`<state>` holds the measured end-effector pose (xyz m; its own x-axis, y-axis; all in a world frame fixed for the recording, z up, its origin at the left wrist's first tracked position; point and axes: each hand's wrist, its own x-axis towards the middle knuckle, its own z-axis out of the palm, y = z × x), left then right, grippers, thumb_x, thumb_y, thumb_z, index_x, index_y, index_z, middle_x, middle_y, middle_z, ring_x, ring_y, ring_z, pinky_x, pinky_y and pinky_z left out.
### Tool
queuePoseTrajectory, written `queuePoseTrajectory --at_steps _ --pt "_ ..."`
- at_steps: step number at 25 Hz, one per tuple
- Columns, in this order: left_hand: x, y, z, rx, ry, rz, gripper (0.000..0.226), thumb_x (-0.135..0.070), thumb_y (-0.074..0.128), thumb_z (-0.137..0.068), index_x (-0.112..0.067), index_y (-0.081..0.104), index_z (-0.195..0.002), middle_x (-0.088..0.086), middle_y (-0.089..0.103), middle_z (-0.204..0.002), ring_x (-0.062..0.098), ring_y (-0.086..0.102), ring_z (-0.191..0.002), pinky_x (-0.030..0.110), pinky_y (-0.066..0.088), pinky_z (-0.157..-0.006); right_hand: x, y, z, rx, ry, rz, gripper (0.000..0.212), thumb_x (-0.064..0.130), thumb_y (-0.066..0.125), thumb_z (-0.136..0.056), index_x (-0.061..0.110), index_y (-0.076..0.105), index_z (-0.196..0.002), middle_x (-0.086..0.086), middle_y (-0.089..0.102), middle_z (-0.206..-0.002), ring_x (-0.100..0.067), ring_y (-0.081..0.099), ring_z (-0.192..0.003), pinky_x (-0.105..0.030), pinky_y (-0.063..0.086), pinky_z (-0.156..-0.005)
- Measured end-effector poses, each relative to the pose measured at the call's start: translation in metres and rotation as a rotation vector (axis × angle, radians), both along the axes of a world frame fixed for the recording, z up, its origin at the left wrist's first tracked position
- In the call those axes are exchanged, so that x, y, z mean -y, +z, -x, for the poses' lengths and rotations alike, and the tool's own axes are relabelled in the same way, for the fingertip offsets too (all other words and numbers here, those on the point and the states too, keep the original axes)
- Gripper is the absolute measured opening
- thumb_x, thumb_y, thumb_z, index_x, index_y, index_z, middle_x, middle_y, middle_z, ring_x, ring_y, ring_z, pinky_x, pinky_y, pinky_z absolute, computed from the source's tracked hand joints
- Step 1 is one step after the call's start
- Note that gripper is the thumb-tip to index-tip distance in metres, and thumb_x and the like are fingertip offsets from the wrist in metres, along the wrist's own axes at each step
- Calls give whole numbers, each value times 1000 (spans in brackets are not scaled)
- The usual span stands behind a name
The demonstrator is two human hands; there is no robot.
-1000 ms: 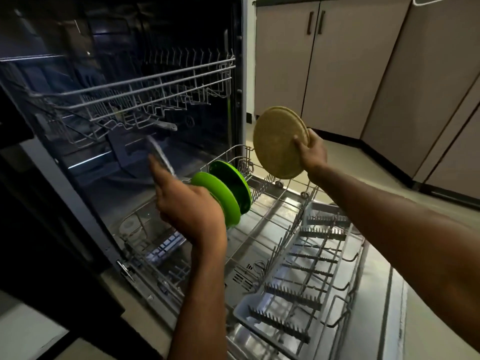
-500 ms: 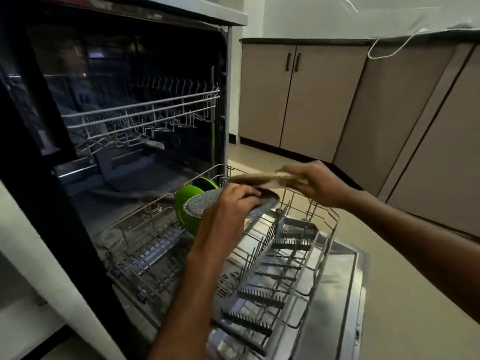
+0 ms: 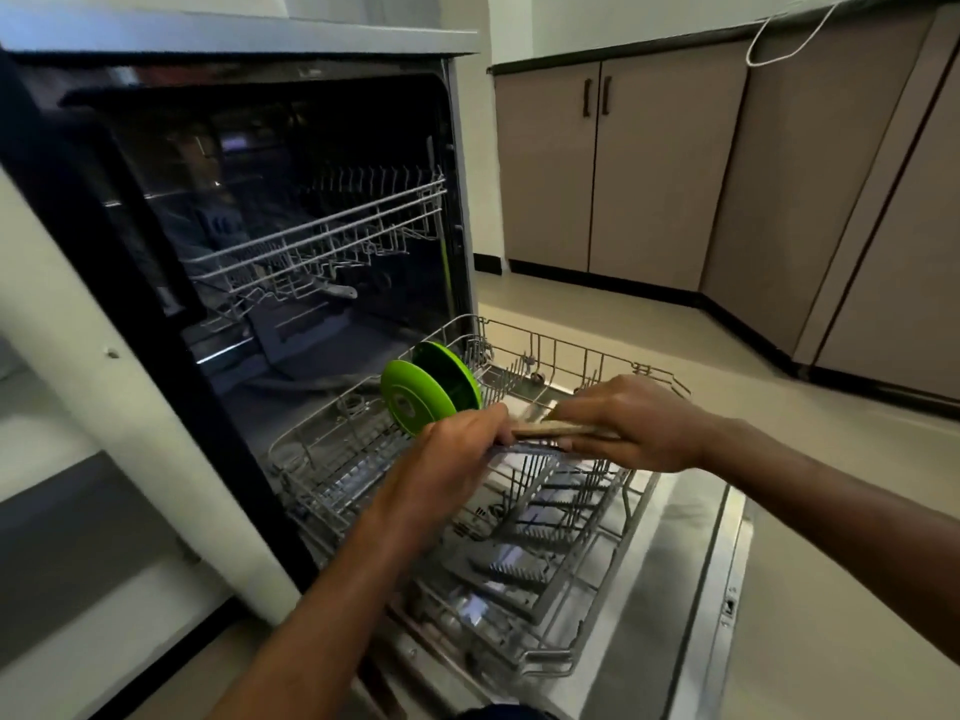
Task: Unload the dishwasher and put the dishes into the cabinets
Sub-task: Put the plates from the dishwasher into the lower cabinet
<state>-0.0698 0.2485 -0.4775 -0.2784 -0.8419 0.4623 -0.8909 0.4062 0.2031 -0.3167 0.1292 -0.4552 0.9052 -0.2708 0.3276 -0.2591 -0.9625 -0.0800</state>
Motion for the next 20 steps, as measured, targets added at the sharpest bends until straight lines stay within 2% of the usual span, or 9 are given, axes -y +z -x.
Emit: queuePoseTrajectory --at_steps 4,6,8,10,13,15,17,18,20 --pt "-57 50 -9 33 -30 -77 33 -18 68 -99 -36 41 -107 -2 71 -100 19 68 -81 44 58 -65 -40 34 -15 147 106 -57 31 44 51 -107 21 72 -106 8 64 -71 -4 58 -59 -22 46 -60" --pt "-92 80 -11 23 -5 -191 29 -32 62 -103 -41 34 -101 -9 67 -98 19 66 -84 39 55 -72 -67 57 -27 184 200 -117 26 40 57 -106 21 74 -98 8 63 -68 -5 58 -57 -22 45 -57" --pt "-130 105 -19 101 88 -312 25 -41 55 -105 -43 31 -100 -18 56 -93 16 64 -85 32 47 -72 -97 77 -44 194 269 -147 23 41 62 -105 24 73 -93 11 63 -69 -2 59 -59 -17 42 -57" --pt "-175 122 -37 143 181 -387 18 -50 49 -105 -43 32 -103 -15 60 -92 20 66 -88 29 43 -70 -134 88 -68 152 296 -48 30 50 54 -107 28 73 -97 13 66 -72 -1 62 -61 -18 47 -59" --pt "-253 129 -84 29 202 -369 29 -68 47 -96 -46 29 -103 -6 74 -104 19 71 -89 29 53 -72 -198 99 -113 14 275 83 50 67 28 -107 37 68 -101 17 68 -70 0 64 -58 -25 57 -54" --pt "-294 122 -129 -111 119 -241 27 -63 52 -97 -48 33 -110 -11 75 -107 12 75 -90 32 59 -74 -240 118 -157 -158 225 95 50 76 19 -103 44 56 -106 18 67 -74 1 64 -63 -30 60 -59" --pt "-323 104 -181 -235 94 -159 17 -46 59 -101 -45 44 -108 -12 76 -104 7 76 -91 33 62 -74 -267 139 -203 -339 149 47 47 81 14 -95 48 40 -115 16 65 -89 -4 64 -83 -34 59 -78" --pt "-341 91 -211 -292 147 -115 18 -37 63 -102 -42 47 -108 -14 76 -101 5 76 -91 35 62 -73 -276 145 -231 -352 122 55 52 83 9 -90 47 36 -116 14 61 -91 -9 63 -88 -36 56 -82" --pt "-367 56 -265 -313 326 -60 21 -27 66 -102 -37 52 -113 -19 75 -101 1 74 -89 36 61 -72 -289 144 -286 -276 62 131 62 84 4 -86 42 40 -113 11 53 -85 -19 63 -84 -38 54 -76"
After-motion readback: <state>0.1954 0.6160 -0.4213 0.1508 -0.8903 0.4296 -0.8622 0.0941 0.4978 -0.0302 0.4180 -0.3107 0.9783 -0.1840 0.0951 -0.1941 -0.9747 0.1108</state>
